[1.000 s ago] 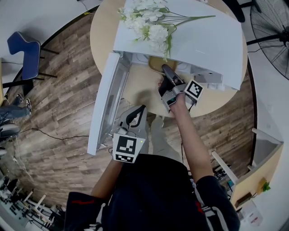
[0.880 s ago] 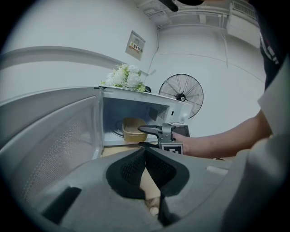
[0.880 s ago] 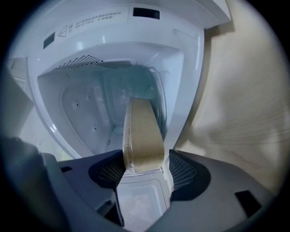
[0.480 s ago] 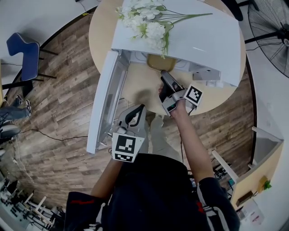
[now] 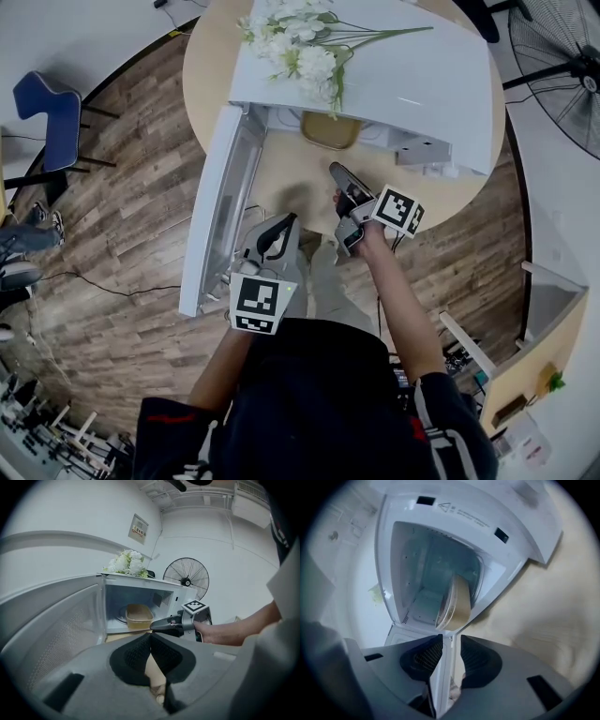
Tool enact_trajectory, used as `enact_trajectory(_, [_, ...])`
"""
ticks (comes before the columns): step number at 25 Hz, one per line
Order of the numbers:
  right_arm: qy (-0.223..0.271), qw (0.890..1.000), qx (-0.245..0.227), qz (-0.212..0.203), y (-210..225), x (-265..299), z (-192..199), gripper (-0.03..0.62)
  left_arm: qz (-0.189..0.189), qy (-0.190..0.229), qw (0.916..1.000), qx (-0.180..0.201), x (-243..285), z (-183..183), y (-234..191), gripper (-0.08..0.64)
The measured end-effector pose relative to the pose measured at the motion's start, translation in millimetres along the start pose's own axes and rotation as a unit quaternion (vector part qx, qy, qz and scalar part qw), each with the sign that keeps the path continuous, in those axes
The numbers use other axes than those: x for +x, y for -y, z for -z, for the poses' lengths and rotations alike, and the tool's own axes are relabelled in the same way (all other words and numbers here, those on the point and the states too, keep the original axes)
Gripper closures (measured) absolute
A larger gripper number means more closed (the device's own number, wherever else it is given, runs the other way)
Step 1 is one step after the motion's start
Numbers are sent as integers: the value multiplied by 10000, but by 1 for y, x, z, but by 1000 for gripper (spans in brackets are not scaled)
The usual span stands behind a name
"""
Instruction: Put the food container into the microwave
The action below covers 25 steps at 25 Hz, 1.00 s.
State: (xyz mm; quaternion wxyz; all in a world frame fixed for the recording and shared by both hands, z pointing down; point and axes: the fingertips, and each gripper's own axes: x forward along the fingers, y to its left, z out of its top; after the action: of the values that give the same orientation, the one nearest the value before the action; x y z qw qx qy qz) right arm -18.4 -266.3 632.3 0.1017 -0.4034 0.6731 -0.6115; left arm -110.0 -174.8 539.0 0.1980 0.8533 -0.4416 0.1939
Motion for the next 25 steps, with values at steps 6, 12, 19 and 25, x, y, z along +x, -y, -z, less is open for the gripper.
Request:
enact_trajectory(6, [-130,9941,-1016,367,-13,1,-2,565,-1,23,10000,11,0,-3,2,545])
enact_trajectory(12, [-199,9766,-2031,684,-20,7,-8,581,-19,0,10000,-40,2,-1,2,545])
enact_trajectory(19, [-150,9747,-2114,708,-21,14,-17,581,-61,-16,10000,-69,1,1,0,545])
enact_trajectory(25, [-116,9750,-2096,735,-18,22,-26,581,-76,-50,9999,-98,4,2,-2,545])
